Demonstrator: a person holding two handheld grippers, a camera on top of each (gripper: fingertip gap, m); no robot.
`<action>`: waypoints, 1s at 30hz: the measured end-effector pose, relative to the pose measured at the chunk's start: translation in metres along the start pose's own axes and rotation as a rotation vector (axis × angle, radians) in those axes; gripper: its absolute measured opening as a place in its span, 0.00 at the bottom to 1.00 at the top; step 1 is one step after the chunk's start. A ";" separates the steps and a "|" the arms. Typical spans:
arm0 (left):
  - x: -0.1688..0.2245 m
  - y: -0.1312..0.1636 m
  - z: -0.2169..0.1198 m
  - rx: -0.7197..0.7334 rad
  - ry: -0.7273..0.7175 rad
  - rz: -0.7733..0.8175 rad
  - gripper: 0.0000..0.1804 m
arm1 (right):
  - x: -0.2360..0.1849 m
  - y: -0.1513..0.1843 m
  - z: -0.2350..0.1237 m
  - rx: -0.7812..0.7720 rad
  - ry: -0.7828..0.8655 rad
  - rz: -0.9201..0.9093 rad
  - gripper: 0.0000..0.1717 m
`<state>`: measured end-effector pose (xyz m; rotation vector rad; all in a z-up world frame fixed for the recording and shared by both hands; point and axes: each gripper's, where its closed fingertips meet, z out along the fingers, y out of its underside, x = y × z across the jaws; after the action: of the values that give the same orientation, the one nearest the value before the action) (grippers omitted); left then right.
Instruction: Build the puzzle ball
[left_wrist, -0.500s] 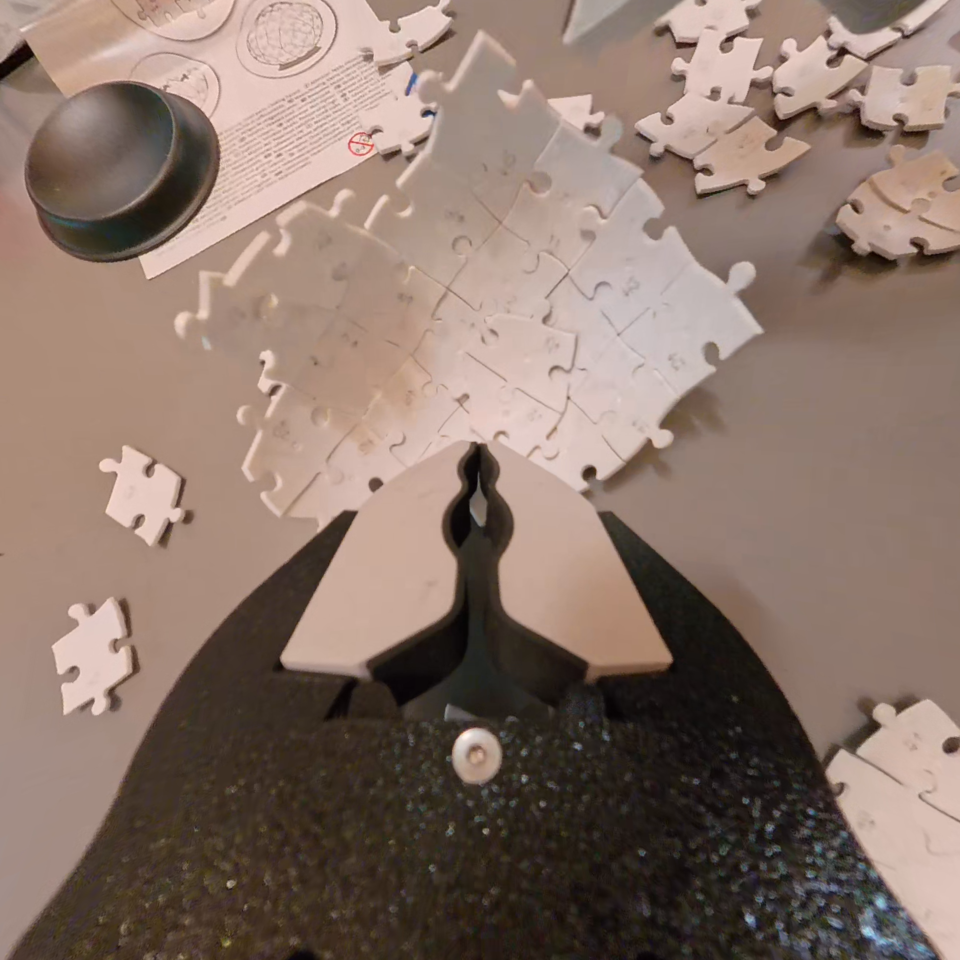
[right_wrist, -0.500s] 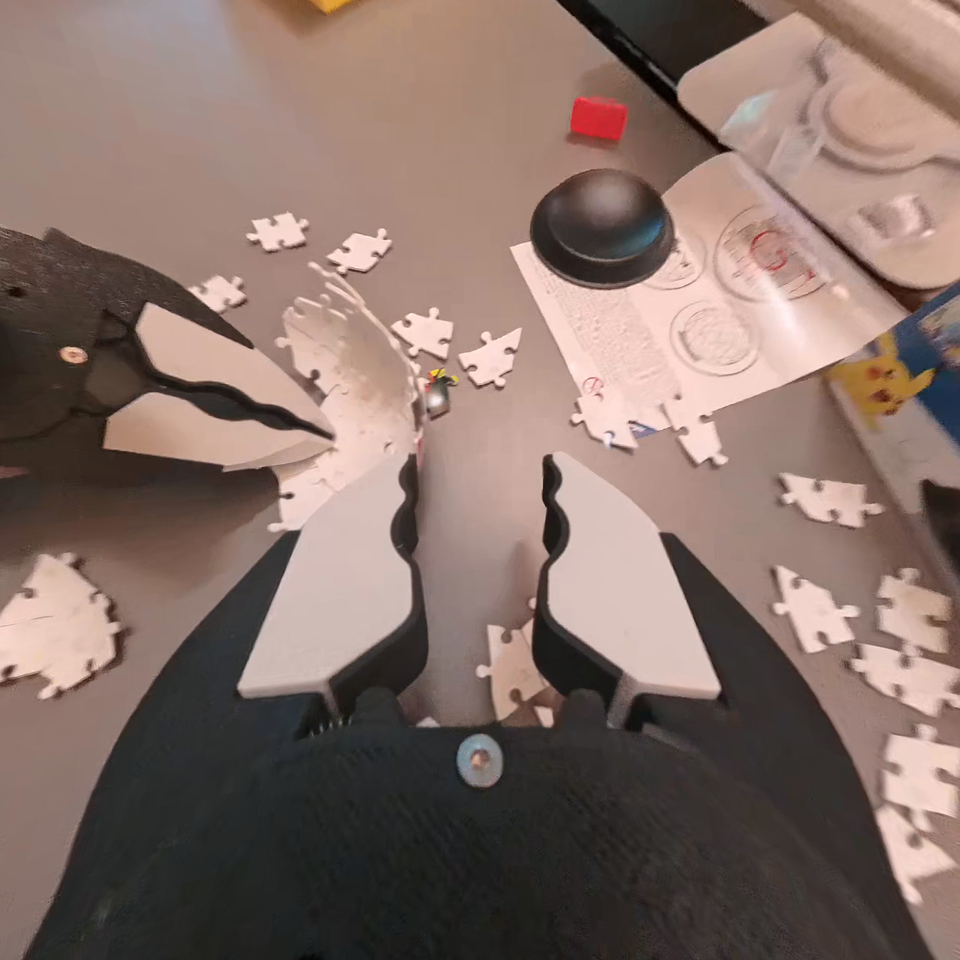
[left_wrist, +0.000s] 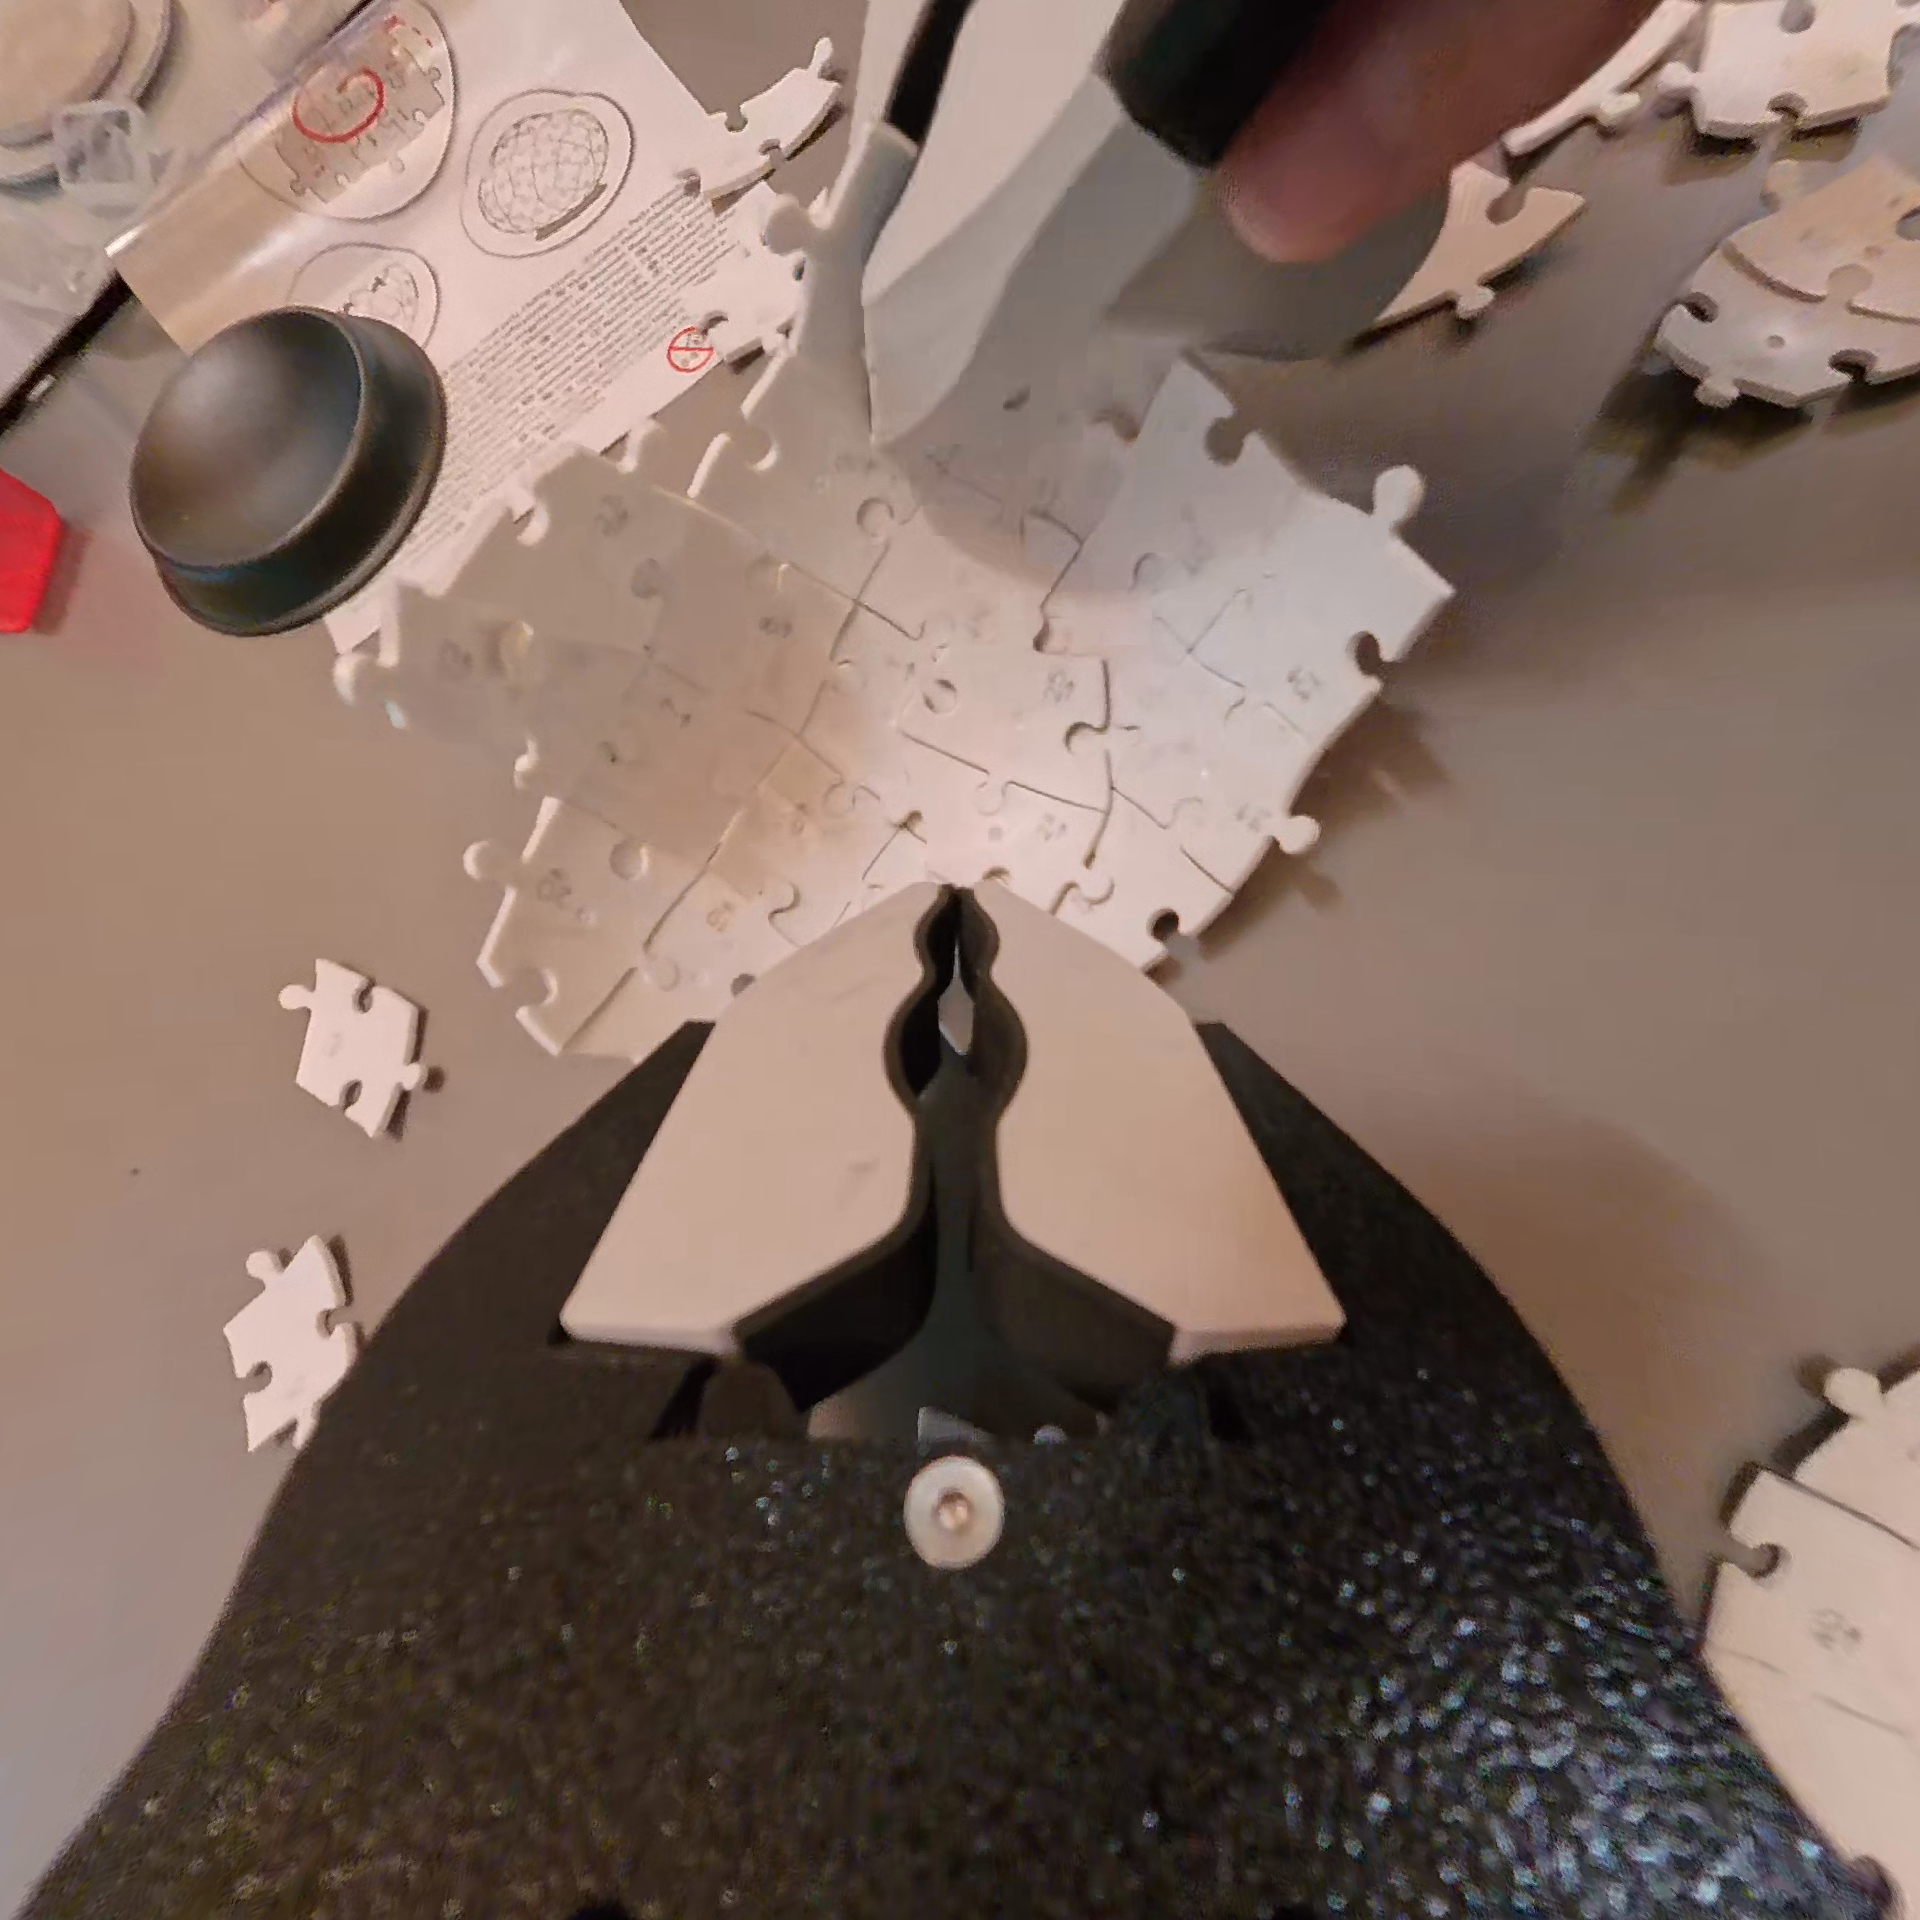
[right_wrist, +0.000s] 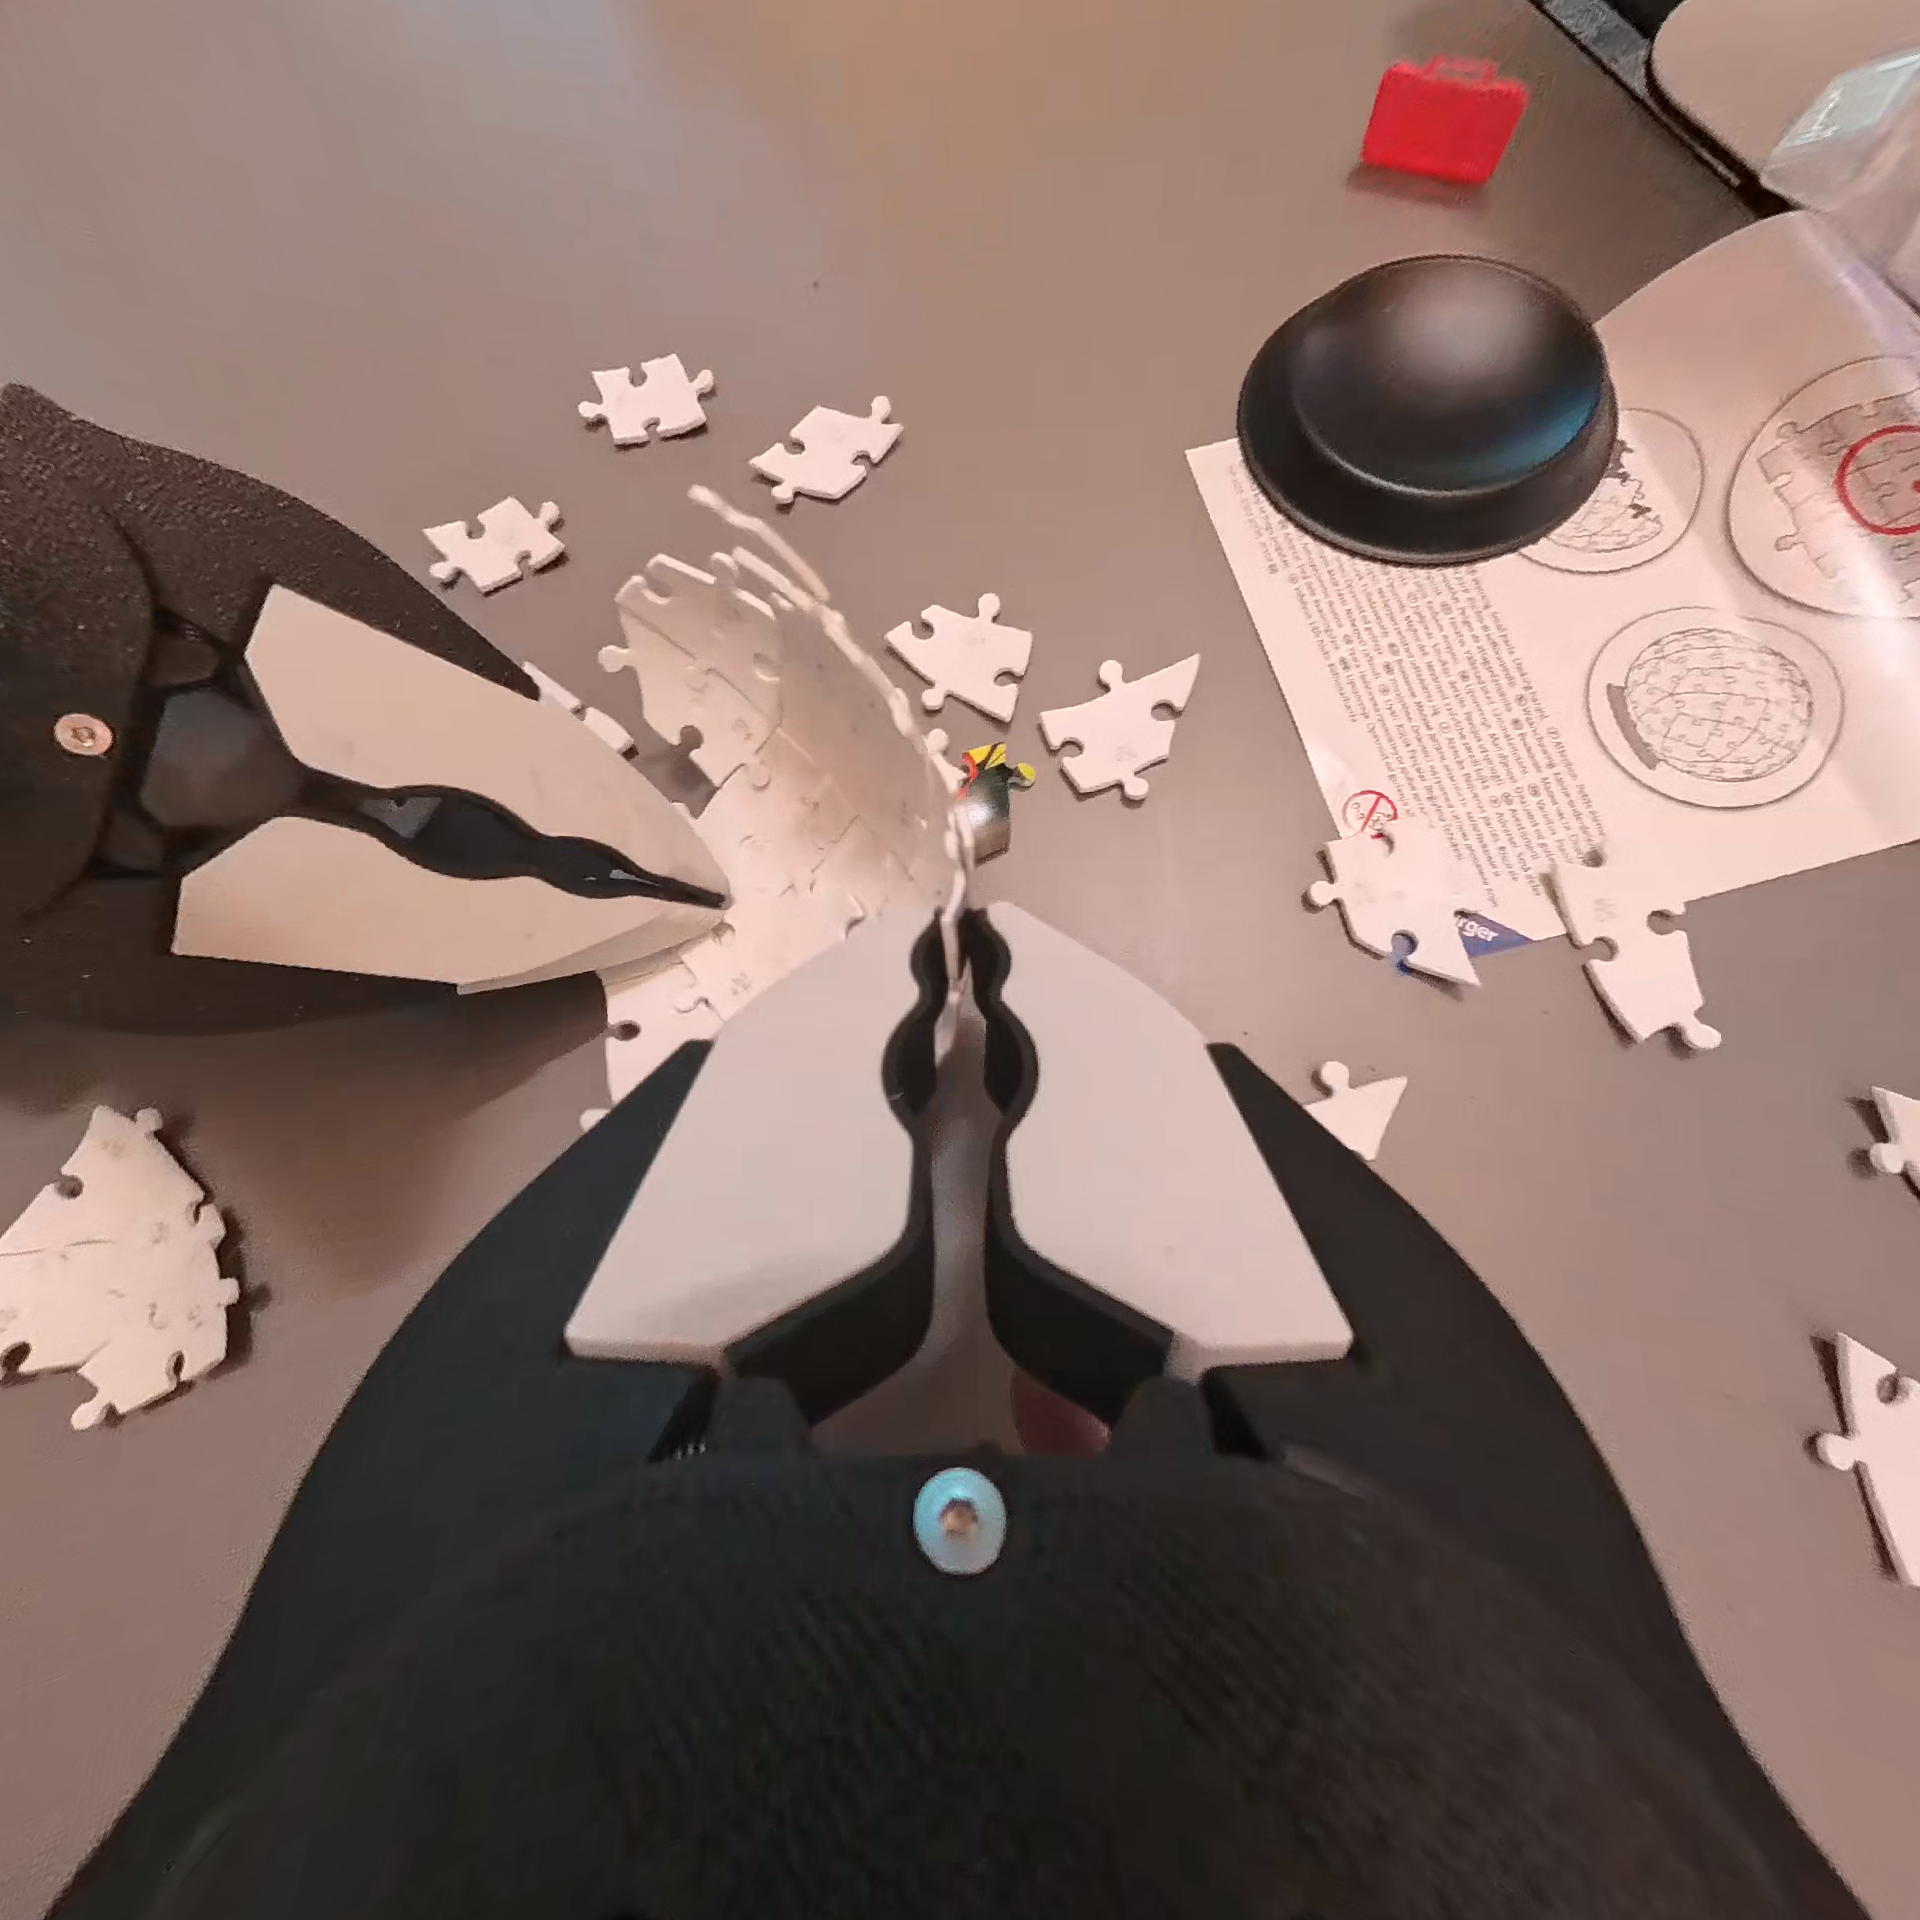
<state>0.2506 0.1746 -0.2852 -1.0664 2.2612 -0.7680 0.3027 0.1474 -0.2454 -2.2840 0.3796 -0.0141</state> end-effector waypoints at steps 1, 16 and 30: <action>-0.001 0.000 0.000 0.001 -0.014 0.008 0.00 | 0.000 0.000 0.000 0.001 -0.003 0.006 0.05; -0.027 -0.028 -0.040 0.202 -0.076 -0.092 0.08 | 0.012 0.036 -0.017 0.029 -0.124 0.370 0.02; -0.009 -0.011 -0.021 0.160 0.167 -0.424 0.18 | -0.002 0.055 -0.036 0.079 0.012 0.279 0.08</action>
<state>0.2471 0.1819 -0.2608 -1.4706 2.0825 -1.2283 0.2816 0.0877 -0.2608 -2.1366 0.6880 0.0972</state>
